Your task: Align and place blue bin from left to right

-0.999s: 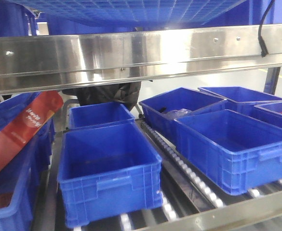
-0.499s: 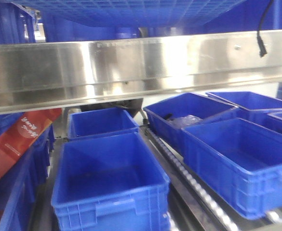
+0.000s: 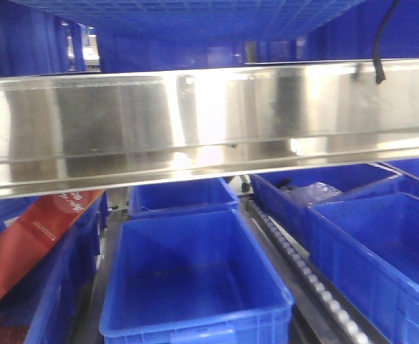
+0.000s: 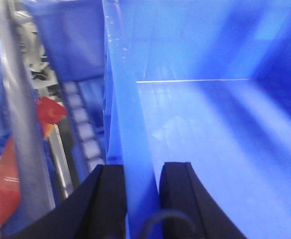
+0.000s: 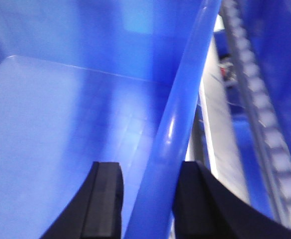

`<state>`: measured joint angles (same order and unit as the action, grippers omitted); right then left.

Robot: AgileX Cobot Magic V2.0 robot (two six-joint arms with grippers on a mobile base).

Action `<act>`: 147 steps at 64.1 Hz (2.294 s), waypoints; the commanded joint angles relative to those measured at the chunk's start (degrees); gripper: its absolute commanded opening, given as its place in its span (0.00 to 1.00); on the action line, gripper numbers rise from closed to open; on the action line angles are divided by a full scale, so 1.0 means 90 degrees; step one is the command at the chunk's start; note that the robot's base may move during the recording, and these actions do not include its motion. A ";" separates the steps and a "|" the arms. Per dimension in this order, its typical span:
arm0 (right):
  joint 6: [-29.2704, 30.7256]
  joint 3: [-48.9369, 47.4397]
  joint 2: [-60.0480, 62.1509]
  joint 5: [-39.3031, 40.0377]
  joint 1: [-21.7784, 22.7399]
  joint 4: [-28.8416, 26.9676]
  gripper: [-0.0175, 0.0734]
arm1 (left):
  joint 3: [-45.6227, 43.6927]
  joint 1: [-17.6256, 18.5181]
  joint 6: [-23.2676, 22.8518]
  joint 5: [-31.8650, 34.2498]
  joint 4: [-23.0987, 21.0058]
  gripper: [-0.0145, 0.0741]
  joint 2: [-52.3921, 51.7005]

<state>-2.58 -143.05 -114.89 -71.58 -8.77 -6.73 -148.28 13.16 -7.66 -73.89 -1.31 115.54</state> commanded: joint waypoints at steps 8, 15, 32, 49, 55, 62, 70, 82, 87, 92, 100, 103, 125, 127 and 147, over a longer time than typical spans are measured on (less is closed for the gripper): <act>-0.0104 -0.0088 0.0084 0.0717 -0.0064 -0.0345 0.12 | -0.0124 0.0171 0.0135 0.0436 -0.0938 0.04 -0.0252; -0.0104 -0.0088 0.0084 0.0717 -0.0064 -0.0345 0.12 | -0.0124 0.0171 0.0135 0.0436 -0.0938 0.04 -0.0252; -0.0104 -0.0088 0.0084 0.0717 -0.0064 -0.0345 0.12 | -0.0124 0.0171 0.0135 0.0436 -0.0938 0.04 -0.0252; -0.0104 -0.0088 0.0084 0.0717 -0.0064 -0.0345 0.12 | -0.0124 0.0171 0.0135 0.0436 -0.0938 0.04 -0.0252; -0.0104 -0.0088 0.0084 0.0717 -0.0064 -0.0345 0.12 | -0.0124 0.0171 0.0135 0.0436 -0.0938 0.04 -0.0252; -0.0104 -0.0088 0.0084 0.0717 -0.0064 -0.0345 0.12 | -0.0124 0.0171 0.0135 0.0436 -0.0938 0.04 -0.0252; -0.0104 -0.0088 0.0084 0.0717 -0.0064 -0.0345 0.12 | -0.0124 0.0171 0.0135 0.0443 -0.0938 0.04 -0.0252; -0.0104 -0.0088 0.0084 0.0717 -0.0064 -0.0345 0.12 | -0.0124 0.0171 0.0135 0.0841 -0.0938 0.04 -0.0252; -0.0104 -0.0088 0.0084 0.0717 -0.0064 -0.0345 0.12 | -0.0124 0.0171 0.0135 0.0884 -0.0938 0.04 -0.0252; -0.0104 -0.0088 0.0084 0.0717 -0.0064 -0.0345 0.12 | -0.0124 0.0171 0.0135 0.0935 -0.0951 0.04 -0.0252; -0.0104 -0.0088 0.0084 0.0645 -0.0064 -0.0345 0.12 | -0.0124 0.0171 0.0135 0.0943 -0.1163 0.04 -0.0252; -0.0104 -0.0088 0.0084 0.0666 -0.0064 -0.0345 0.12 | -0.0124 0.0171 0.0135 0.0839 -0.1265 0.04 -0.0252; 0.0287 -0.0088 -0.0067 0.1320 0.0063 -0.0306 0.12 | -0.0101 0.0171 0.0135 0.0436 -0.1160 0.04 -0.0096; 0.0287 -0.0088 -0.0124 0.1365 0.0074 -0.0306 0.12 | -0.0101 0.0171 0.0135 0.0436 -0.1117 0.04 -0.0059; 0.0423 -0.0088 -0.0703 0.1867 0.0116 -0.0285 0.12 | -0.0101 0.0171 0.0135 0.0436 -0.1076 0.04 0.0410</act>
<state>2.04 -143.16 -120.76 -68.80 -7.21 -6.83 -148.28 13.16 -7.66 -73.36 -1.96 119.96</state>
